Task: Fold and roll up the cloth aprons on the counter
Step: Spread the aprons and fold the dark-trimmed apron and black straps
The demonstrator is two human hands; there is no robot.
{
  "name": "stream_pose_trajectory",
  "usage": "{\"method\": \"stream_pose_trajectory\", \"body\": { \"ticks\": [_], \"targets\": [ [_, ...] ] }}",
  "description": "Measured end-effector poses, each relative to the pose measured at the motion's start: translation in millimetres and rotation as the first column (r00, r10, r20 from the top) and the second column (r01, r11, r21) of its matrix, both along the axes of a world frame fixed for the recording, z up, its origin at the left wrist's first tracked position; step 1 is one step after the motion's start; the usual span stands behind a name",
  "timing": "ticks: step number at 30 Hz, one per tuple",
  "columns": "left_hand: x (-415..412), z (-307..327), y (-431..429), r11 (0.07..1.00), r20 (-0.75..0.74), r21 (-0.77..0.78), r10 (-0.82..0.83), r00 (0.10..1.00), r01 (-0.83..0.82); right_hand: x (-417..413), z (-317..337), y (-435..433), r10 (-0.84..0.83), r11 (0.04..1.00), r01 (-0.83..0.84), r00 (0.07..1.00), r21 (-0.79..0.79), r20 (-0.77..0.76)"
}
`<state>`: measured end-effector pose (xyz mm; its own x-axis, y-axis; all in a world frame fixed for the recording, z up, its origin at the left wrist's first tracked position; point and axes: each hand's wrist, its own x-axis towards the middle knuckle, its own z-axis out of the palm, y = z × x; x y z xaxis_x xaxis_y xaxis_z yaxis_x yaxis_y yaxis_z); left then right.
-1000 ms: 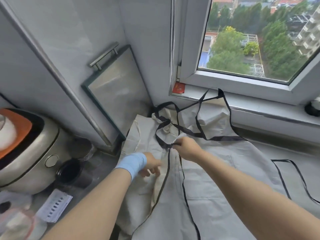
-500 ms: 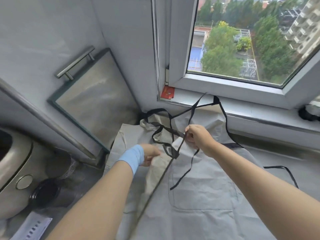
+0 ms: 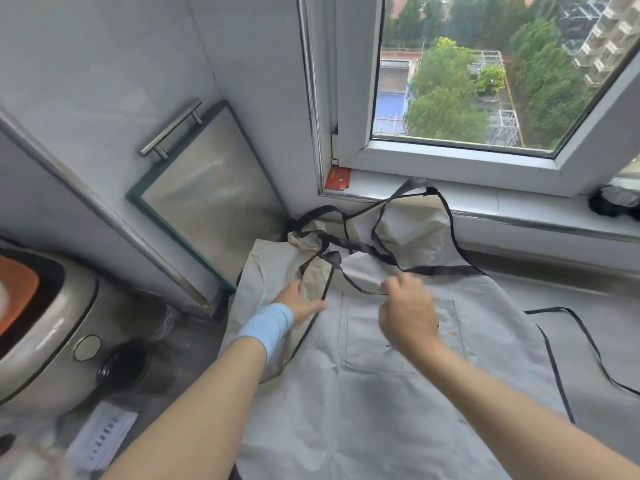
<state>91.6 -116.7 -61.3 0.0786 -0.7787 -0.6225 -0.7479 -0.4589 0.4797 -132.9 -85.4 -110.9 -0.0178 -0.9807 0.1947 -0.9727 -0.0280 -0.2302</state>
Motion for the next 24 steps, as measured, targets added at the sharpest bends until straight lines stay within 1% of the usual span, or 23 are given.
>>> {"method": "stream_pose_trajectory", "body": {
  "ticks": [1, 2, 3, 5, 6, 8, 9, 10, 12, 13, 15, 17, 18, 19, 20, 21, 22, 23, 24],
  "targets": [
    [4.9, -5.4, 13.4, 0.999, 0.004, 0.032, -0.012, 1.000, 0.011, 13.6, -9.1, 19.0, 0.088, 0.996, -0.088, 0.994, -0.002, 0.060],
    [9.0, -10.0, 28.8, 0.996, 0.051, 0.080, -0.051, 0.997, 0.047, 26.9, -18.2, 39.9, 0.174, 0.984, -0.177, 0.981, 0.034, 0.082],
    [12.7, -15.1, 42.9, 0.987, 0.134, 0.133, -0.111, 0.985, 0.093, 38.1, -27.9, 57.9, 0.254, 0.960, -0.261, 0.964, 0.098, 0.074],
    [21.6, -23.6, 69.3, 0.966, 0.319, 0.185, -0.231, 0.919, 0.178, 56.0, -48.7, 89.1, 0.377, 0.877, -0.371, 0.925, 0.306, 0.040],
    [25.1, -26.0, 78.5, 0.964, 0.384, 0.172, -0.255, 0.888, 0.202, 61.4, -57.7, 100.9, 0.414, 0.833, -0.382, 0.910, 0.400, 0.007],
    [32.6, -27.4, 92.6, 0.974, 0.457, 0.102, -0.226, 0.860, 0.202, 67.0, -71.9, 116.2, 0.430, 0.808, -0.355, 0.901, 0.470, -0.059],
    [37.6, -29.0, 98.6, 0.981, 0.463, 0.053, -0.190, 0.866, 0.186, 67.5, -75.8, 121.3, 0.418, 0.812, -0.335, 0.906, 0.478, -0.075],
    [42.0, -26.7, 104.5, 0.987, 0.446, -0.005, -0.142, 0.884, 0.161, 68.1, -75.1, 125.4, 0.407, 0.815, -0.317, 0.909, 0.485, -0.089],
    [51.9, -21.2, 116.0, 0.992, 0.352, -0.086, -0.055, 0.934, 0.091, 70.7, -65.0, 135.3, 0.432, 0.846, -0.344, 0.890, 0.407, -0.145],
    [57.1, -18.4, 121.8, 0.994, 0.308, -0.084, -0.038, 0.951, 0.066, 71.2, -59.9, 142.5, 0.438, 0.861, -0.356, 0.882, 0.364, -0.174],
    [66.1, -12.2, 138.5, 0.995, 0.308, 0.018, -0.103, 0.946, 0.102, 71.6, -57.5, 163.6, 0.461, 0.874, -0.404, 0.865, 0.269, -0.199],
    [71.2, -6.8, 154.0, 0.976, 0.339, 0.140, -0.207, 0.917, 0.169, 73.8, -54.2, 184.7, 0.506, 0.824, -0.423, 0.849, 0.377, -0.155],
    [72.7, -4.4, 159.8, 0.970, 0.323, 0.161, -0.225, 0.919, 0.181, 74.9, -52.1, 192.5, 0.508, 0.794, -0.407, 0.852, 0.452, -0.125],
    [72.6, 0.3, 164.5, 0.971, 0.282, 0.168, -0.213, 0.935, 0.171, 75.7, -48.8, 196.9, 0.488, 0.766, -0.377, 0.868, 0.520, -0.090],
    [71.0, 5.9, 166.6, 0.978, 0.214, 0.156, -0.168, 0.962, 0.136, 75.9, -44.1, 198.9, 0.467, 0.741, -0.359, 0.883, 0.567, -0.051],
    [67.5, 10.0, 167.3, 0.986, 0.115, 0.138, -0.111, 0.987, 0.094, 74.7, -37.9, 199.1, 0.436, 0.718, -0.351, 0.900, 0.601, 0.005],
    [61.6, 15.9, 167.1, 0.991, -0.002, 0.126, -0.052, 0.999, 0.052, 73.3, -28.7, 197.6, 0.373, 0.692, -0.349, 0.922, 0.632, 0.102],
    [53.8, 21.9, 166.2, 0.993, -0.130, 0.121, 0.000, 0.991, 0.016, 70.7, -16.3, 192.4, 0.248, 0.685, -0.343, 0.939, 0.643, 0.236],
    [42.8, 28.0, 165.8, 0.992, -0.251, 0.122, 0.045, 0.967, -0.015, 65.9, -1.2, 186.2, 0.060, 0.714, -0.315, 0.917, 0.625, 0.394]
  ]
}}
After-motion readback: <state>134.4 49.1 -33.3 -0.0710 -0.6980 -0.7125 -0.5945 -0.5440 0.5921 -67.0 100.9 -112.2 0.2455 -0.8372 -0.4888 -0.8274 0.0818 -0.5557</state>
